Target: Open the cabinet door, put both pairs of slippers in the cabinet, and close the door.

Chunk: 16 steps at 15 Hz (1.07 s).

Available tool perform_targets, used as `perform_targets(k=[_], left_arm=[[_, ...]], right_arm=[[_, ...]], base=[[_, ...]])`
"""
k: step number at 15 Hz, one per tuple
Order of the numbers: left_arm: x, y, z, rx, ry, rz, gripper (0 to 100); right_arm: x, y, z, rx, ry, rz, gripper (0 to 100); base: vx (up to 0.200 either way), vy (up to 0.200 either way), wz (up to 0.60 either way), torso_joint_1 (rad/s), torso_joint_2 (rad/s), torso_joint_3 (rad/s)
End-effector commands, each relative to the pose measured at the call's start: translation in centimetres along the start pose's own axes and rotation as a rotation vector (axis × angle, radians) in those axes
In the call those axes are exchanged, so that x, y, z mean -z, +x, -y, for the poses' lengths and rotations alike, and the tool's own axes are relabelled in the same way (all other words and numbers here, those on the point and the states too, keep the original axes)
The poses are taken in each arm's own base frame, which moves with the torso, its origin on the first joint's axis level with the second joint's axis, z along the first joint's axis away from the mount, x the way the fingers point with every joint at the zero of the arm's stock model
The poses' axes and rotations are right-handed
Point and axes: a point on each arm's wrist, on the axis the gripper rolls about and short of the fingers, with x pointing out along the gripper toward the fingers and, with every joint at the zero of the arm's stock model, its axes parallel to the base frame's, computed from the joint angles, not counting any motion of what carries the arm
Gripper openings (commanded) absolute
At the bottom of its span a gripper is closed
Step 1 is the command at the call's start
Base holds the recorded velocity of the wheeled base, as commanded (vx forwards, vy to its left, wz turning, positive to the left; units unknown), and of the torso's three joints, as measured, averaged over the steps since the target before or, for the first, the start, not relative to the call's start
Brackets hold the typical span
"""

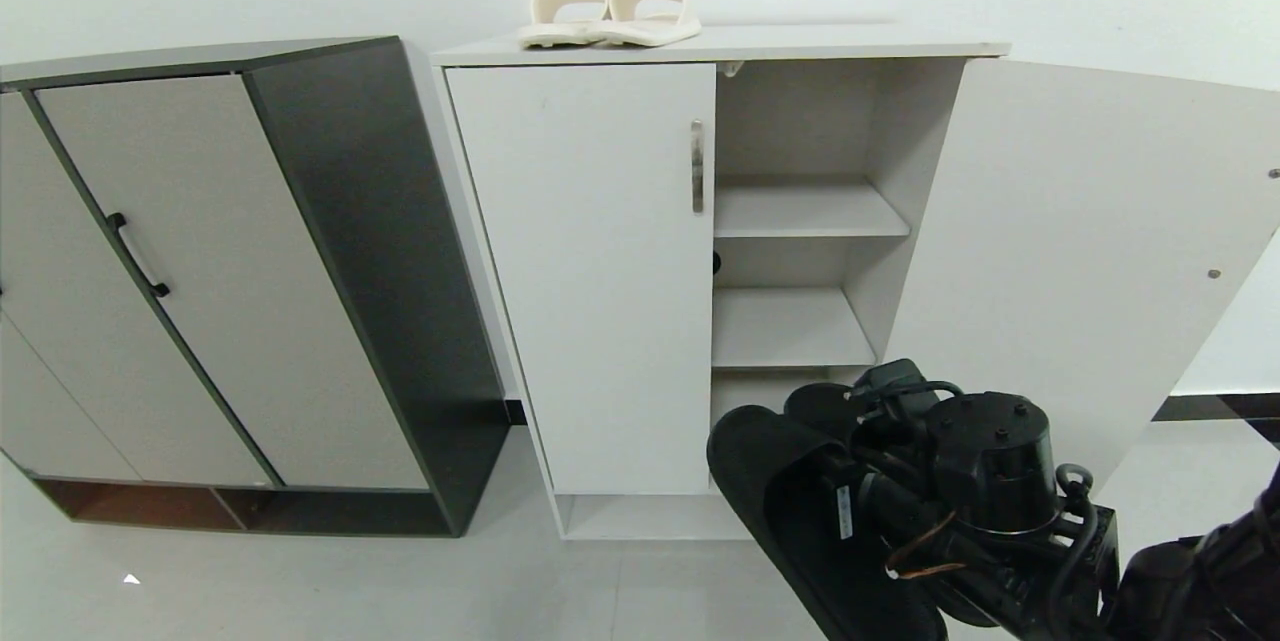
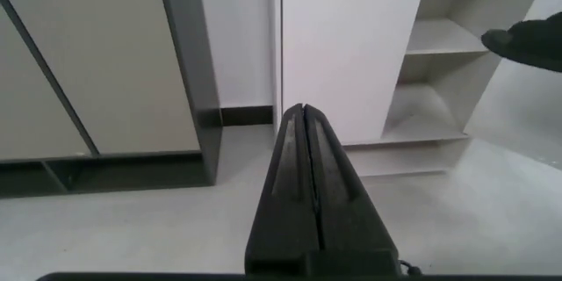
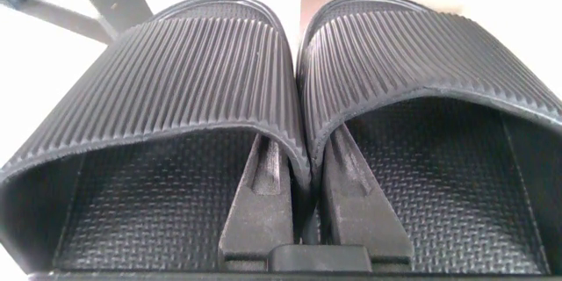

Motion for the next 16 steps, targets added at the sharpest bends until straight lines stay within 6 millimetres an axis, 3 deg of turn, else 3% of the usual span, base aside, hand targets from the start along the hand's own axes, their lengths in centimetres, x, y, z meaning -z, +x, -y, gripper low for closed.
perform_targets(k=[1, 9, 16], left_arm=[[0.0, 0.0, 0.0, 0.000, 0.029, 0.001, 0], [0.0, 0.0, 0.0, 0.001, 0.030, 0.001, 0], [0.0, 0.0, 0.0, 0.001, 0.030, 0.001, 0]], right_arm=[[0.1, 0.7, -0.3, 0.046, 0.005, 0.024, 0], [-0.2, 5.0, -2.4, 0.217, 0.035, 0.110, 0], [1.1, 7.0, -2.8, 0.293, 0.042, 0.098, 0]], base=[[0.000, 0.000, 0.00, 0.000, 0.00, 0.000], [0.000, 0.000, 0.00, 0.000, 0.00, 0.000], [0.000, -0.200, 0.00, 0.001, 0.00, 0.002]])
